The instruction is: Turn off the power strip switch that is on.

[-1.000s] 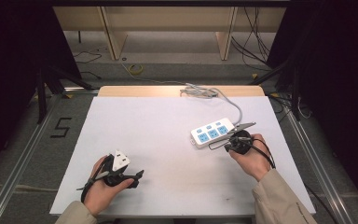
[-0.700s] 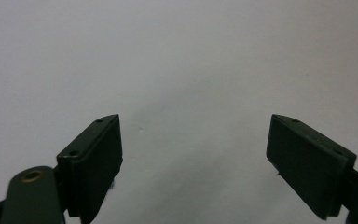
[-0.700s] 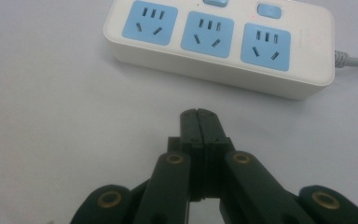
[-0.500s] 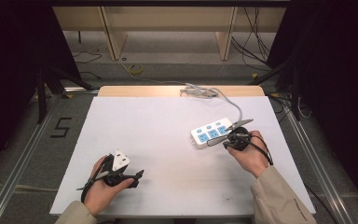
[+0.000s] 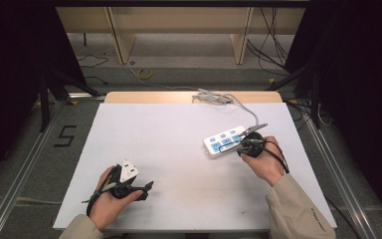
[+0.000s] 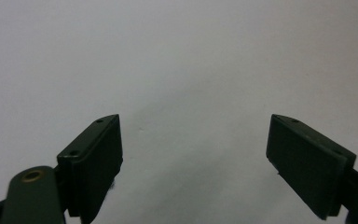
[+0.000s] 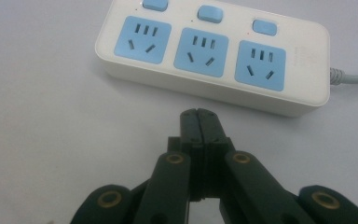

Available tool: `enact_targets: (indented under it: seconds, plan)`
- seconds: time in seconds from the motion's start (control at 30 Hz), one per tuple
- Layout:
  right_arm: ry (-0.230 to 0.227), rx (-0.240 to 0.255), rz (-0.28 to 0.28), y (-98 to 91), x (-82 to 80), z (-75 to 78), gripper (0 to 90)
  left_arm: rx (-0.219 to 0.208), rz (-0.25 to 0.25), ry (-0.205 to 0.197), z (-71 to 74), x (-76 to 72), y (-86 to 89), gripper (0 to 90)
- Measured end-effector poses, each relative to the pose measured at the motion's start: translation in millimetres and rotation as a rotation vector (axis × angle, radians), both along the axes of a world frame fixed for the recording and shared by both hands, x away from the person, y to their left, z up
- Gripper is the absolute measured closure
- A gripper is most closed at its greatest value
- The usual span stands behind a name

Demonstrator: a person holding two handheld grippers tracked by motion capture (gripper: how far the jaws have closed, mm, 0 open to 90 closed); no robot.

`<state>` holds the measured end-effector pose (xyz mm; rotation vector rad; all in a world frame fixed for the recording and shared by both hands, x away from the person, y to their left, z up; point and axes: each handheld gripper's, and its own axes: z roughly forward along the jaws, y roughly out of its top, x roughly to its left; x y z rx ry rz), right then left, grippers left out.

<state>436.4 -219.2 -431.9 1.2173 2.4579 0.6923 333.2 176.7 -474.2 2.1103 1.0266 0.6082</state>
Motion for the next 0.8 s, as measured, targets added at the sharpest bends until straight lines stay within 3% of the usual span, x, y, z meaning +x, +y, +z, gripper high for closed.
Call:
enact_targets:
  seconds: [0.8]
  plan:
    - [0.011, -0.014, -0.015, 3.6, 17.4, 0.0, 90.0, 0.000, 0.000, -0.002, 0.1, 0.3, 0.1, 18.2]
